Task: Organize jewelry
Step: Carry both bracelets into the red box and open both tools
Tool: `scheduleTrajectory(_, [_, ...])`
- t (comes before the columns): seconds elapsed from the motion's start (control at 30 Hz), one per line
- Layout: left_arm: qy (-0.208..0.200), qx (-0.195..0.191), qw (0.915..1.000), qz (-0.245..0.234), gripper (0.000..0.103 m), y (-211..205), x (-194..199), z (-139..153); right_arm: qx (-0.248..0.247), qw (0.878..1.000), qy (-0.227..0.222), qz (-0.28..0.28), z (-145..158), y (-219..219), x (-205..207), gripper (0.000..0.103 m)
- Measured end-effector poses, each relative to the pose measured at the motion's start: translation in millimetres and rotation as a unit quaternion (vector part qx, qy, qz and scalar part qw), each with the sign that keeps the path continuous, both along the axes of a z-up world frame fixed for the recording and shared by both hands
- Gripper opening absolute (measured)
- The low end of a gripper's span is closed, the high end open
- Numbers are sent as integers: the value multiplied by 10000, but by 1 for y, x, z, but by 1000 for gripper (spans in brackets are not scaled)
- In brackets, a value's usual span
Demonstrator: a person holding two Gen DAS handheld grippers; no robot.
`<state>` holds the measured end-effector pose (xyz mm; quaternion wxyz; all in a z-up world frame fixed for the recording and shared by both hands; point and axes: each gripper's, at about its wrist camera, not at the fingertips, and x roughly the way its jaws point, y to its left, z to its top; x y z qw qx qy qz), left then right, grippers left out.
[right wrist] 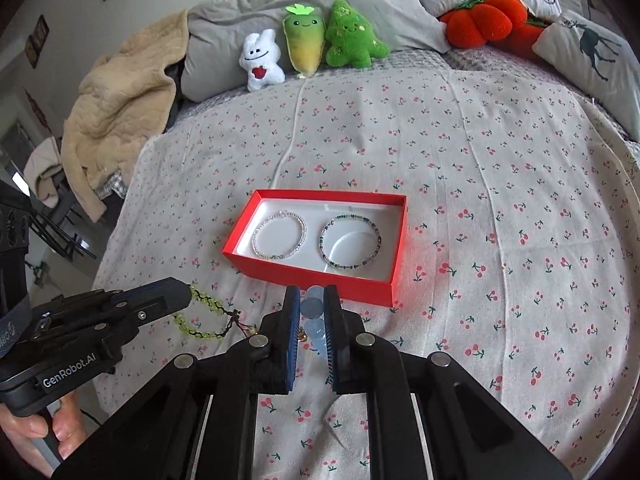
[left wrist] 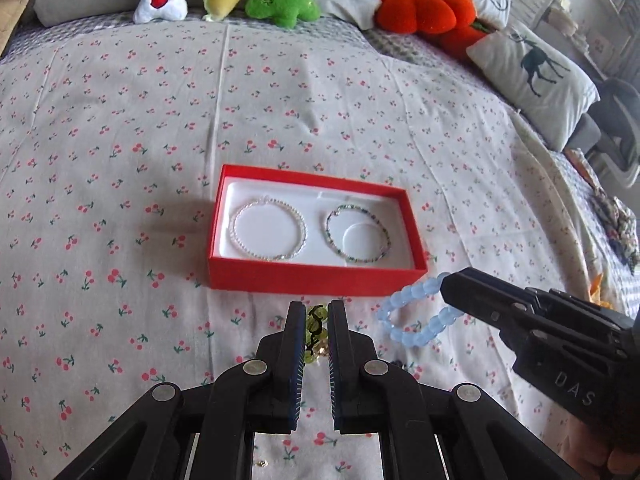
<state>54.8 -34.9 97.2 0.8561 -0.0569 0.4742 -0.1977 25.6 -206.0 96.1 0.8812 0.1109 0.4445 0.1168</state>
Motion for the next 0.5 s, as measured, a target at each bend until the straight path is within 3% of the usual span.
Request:
scheduleTrajectory(0.27, [-27,-406,9992,11,5,-25,42,12,261,9991,-268,-203,13,-15,11,12])
scheduleTrajectory(0.5, [166,-787,9967,55,5,-34,76,-7,412,9973,-486,-361,19,-29,24,12])
